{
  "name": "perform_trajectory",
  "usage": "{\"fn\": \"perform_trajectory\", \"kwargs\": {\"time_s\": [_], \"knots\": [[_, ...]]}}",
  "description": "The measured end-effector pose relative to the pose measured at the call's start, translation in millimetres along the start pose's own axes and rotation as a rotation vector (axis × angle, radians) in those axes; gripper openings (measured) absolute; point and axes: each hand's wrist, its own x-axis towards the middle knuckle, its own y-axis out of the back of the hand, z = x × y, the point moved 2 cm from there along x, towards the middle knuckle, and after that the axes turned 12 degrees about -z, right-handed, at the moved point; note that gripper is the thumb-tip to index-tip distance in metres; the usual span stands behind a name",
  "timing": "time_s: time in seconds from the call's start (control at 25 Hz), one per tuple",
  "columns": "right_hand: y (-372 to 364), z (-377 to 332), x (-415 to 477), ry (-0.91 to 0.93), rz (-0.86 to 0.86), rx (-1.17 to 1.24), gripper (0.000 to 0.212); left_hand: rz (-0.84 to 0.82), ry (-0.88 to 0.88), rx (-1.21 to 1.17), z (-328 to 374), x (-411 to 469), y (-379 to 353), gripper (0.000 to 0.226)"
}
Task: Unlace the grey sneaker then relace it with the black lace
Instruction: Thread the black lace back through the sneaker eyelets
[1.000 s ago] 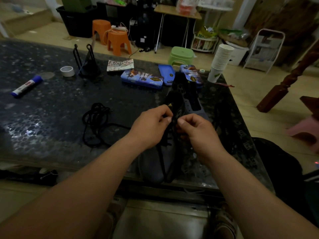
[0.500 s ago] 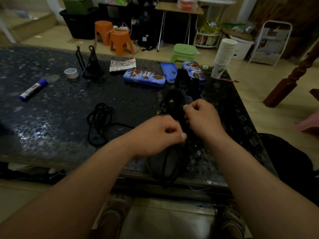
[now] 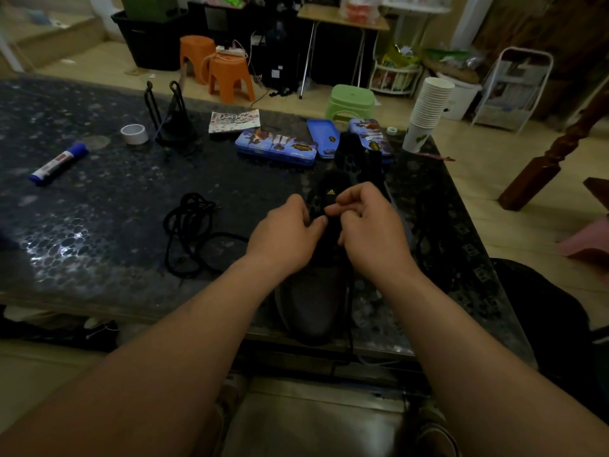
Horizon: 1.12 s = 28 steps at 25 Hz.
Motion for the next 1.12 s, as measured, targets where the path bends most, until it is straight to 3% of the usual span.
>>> {"fn": "perform_trajectory", "kwargs": {"time_s": [0.12,0.28,0.4,0.6,0.68,0.8,0.96,1.12], "knots": [[-0.4,-2.7,1.2,-0.012,-0.028,-0.103,0.026,0.039,-0.066,0.010,-3.6,0.4,1.1,0.028],[-11.9,-7.8,8.9,0.078,-0.088,-0.542,0.024,0.082,-0.128,-0.097,-14.2,-1.7,2.2,0.028],[-19.7,-7.3,18.9,0.079,-0.177,-0.688,0.027,0.078,-0.171,-0.183,-21.8,-1.6,0.3,0.027],[-15.8,-4.4,25.3,0.087,-0.161,-0.701,0.015,-0.048,-0.151,-0.226,-23.8,-4.3,-6.6,0.017],[-13.7,-3.6,25.3,0.111,-0.159,-0.646,0.012,-0.098,-0.119,-0.251,-22.4,-7.8,-10.9,0.025],[-8.4,-1.1,22.4,0.128,-0.181,-0.461,0.002,-0.055,-0.086,-0.258,-20.6,-8.9,-17.0,0.034],[2.3,-3.3,11.1,0.067,-0.341,-0.126,0.007,0.015,-0.058,-0.282,-23.3,-7.2,-16.4,0.033],[0.0,-9.9,7.9,0.026,-0.363,-0.319,0.014,0.002,-0.068,-0.256,-20.6,-11.7,-17.2,0.028]]}}
